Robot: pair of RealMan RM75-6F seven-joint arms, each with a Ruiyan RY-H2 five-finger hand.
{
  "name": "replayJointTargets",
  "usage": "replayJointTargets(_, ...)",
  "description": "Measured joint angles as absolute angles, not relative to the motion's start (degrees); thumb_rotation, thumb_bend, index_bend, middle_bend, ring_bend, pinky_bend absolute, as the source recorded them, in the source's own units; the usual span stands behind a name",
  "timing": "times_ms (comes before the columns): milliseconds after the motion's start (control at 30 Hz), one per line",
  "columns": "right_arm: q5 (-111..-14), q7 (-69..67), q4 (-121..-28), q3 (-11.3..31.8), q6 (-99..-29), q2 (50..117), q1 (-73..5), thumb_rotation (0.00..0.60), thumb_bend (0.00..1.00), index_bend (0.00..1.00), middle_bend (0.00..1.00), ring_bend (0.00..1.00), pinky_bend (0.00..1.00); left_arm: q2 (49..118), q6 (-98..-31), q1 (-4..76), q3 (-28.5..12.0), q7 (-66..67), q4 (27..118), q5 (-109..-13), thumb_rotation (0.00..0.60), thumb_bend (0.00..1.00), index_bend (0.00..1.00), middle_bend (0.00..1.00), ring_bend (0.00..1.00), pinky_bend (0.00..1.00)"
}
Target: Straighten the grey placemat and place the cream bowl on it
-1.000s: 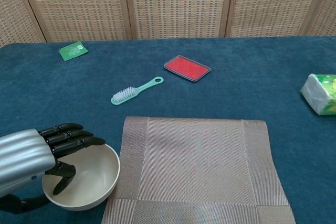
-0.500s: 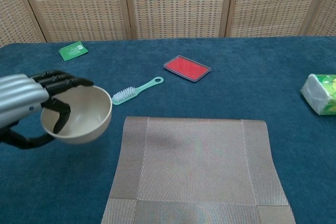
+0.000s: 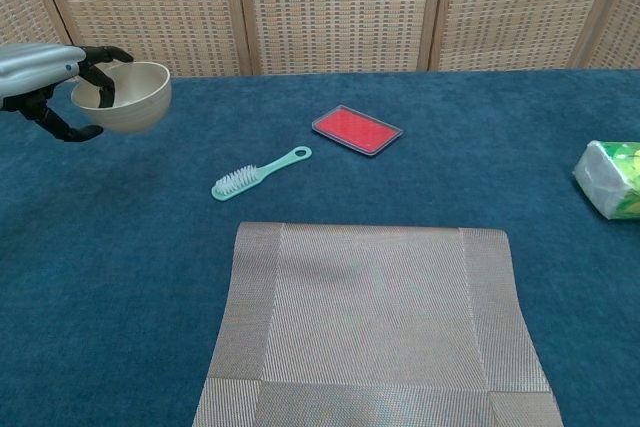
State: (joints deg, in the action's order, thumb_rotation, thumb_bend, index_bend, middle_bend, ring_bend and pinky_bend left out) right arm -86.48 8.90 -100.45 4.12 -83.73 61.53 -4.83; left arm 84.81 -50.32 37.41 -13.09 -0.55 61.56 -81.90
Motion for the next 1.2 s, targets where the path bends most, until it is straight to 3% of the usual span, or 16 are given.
replayJointTargets(367,-84.2,9.8,-100.3,4.8,-83.0,61.9,-5.3,0.6,0.0,0.0,0.0,0.0,0.0,93.9,-43.5,42.4,-12.4,-6.7,42.5,-77.8,0.6,0.42,0.6,0.0,0.0,0.0)
replayJointTargets(467,-84.2,9.6,-100.3,4.8,-83.2,61.8,-5.2,0.6,0.0,0.0,0.0,0.0,0.0,94.9,-42.6,42.8,-11.3,-7.8,41.0,-77.5,0.6,0.33,0.39,0.0,0.0,0.0)
replayJointTargets(533,-84.2,9.5,-100.4,4.8,-83.4,61.7,-5.1,0.6,0.0,0.0,0.0,0.0,0.0,94.9,-42.5,42.8,-10.9,-8.0,41.1,-77.5,0.6,0.19,0.13,0.0,0.0,0.0)
replayJointTargets(633,-84.2,9.4,-100.7,4.6,-83.4,61.5,-5.1,0.6,0.0,0.0,0.0,0.0,0.0,94.0,-43.3,42.4,-10.6,-8.3,42.6,-77.6,0.6,0.1,0.01,0.0,0.0,0.0)
replayJointTargets(900,-85.0,8.5,-101.0,4.3,-84.1,60.9,-4.8,0.6,0.0,0.0,0.0,0.0,0.0,87.4,-51.6,40.2,-9.8,-9.0,54.7,-80.5,0.6,0.08,0.01,0.0,0.0,0.0)
replayJointTargets(1000,-85.0,8.2,-101.1,4.3,-84.0,60.7,-4.8,0.6,0.0,0.0,0.0,0.0,0.0,83.9,-56.1,39.3,-8.3,-9.2,61.9,-84.5,0.6,0.08,0.08,0.0,0.0,0.0)
replayJointTargets(1200,-84.9,8.1,-101.0,4.4,-84.1,60.7,-4.8,0.6,0.0,0.0,0.0,0.0,0.0,77.8,-62.7,38.3,-2.9,-8.0,75.8,-96.2,0.6,0.09,0.31,0.0,0.0,0.0)
